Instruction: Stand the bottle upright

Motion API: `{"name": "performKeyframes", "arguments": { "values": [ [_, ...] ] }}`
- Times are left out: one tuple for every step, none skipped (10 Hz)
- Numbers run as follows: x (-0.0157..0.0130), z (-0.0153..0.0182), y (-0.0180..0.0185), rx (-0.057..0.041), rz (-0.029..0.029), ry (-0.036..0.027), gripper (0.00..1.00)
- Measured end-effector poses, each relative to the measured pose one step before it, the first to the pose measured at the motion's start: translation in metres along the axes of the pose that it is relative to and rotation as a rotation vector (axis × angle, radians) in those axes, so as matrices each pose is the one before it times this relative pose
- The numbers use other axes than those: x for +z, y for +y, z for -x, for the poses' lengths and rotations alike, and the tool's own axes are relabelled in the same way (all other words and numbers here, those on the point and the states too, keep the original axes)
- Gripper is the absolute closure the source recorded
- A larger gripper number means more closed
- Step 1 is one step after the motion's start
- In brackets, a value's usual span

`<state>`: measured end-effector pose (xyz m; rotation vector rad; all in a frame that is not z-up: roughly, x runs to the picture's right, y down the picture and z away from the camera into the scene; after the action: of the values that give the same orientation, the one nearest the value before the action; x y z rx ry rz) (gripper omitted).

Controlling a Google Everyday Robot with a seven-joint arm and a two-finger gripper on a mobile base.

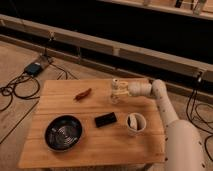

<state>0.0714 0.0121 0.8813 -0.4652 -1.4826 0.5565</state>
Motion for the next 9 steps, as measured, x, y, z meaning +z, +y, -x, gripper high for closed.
{"name": "performKeyframes", "arguments": {
  "values": [
    [0.00034,0.00063,0.0008,0.00006,0.00527,-0.00466,0.24],
    [0.00081,0.00053,0.00079,0.0004,0.00639,-0.0049,0.2],
    [0.00139,0.00144,0.00015,-0.00099,0.00651,-0.00477,0.2],
    [0.00111,0.0001,0.00034,0.00003,0.00562,-0.00175,0.2],
    [-0.00031,0.0011,0.00009,-0.00085,0.00452,-0.00368,0.2],
    [-0.0008,0.00142,0.00085,-0.00091,0.00553,-0.00494,0.2],
    [0.00034,0.00008,0.00011,0.00032,0.00114,-0.00043,0.2],
    [0.00063,-0.00047,0.00004,0.0009,0.00068,-0.00018,0.2],
    [-0.00017,-0.00005,0.00002,0.00012,-0.0002,0.00017,0.2]
  ]
}}
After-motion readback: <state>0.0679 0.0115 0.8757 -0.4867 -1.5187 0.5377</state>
